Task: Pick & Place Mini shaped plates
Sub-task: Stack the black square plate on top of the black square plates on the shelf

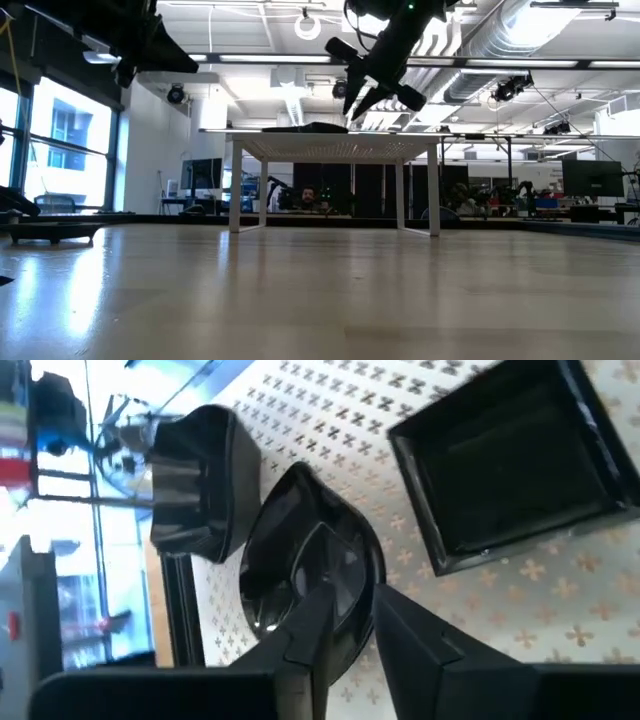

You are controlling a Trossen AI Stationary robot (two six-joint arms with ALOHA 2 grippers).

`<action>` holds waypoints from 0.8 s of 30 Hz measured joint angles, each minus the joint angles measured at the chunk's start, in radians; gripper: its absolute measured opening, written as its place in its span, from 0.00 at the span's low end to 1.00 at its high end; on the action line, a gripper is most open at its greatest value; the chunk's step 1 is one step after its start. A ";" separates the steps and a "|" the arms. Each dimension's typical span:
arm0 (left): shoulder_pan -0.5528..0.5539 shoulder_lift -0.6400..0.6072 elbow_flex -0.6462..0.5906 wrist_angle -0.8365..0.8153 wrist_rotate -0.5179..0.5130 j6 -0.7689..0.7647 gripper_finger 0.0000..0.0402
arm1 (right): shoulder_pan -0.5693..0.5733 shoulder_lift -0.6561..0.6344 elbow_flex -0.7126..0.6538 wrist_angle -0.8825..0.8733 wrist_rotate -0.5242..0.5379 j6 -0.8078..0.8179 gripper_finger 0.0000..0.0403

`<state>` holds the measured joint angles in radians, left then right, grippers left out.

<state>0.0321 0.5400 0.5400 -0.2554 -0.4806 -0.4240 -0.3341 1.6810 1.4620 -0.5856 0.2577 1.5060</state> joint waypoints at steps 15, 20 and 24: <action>0.000 0.024 0.000 -0.095 0.133 -0.026 0.00 | 0.114 -0.215 -0.203 0.290 -0.115 -0.889 0.03; 0.000 0.081 0.000 -0.095 0.271 0.004 0.00 | 0.176 -0.326 -0.384 0.473 -0.121 -0.941 0.01; -0.005 0.162 0.001 -0.090 0.395 0.006 0.00 | 0.188 -0.432 -0.489 0.502 -0.156 -0.962 0.01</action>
<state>0.0274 0.7018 0.5406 -0.3451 -0.0854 -0.4181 -0.1463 1.2488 0.9730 -0.0833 0.1014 0.5436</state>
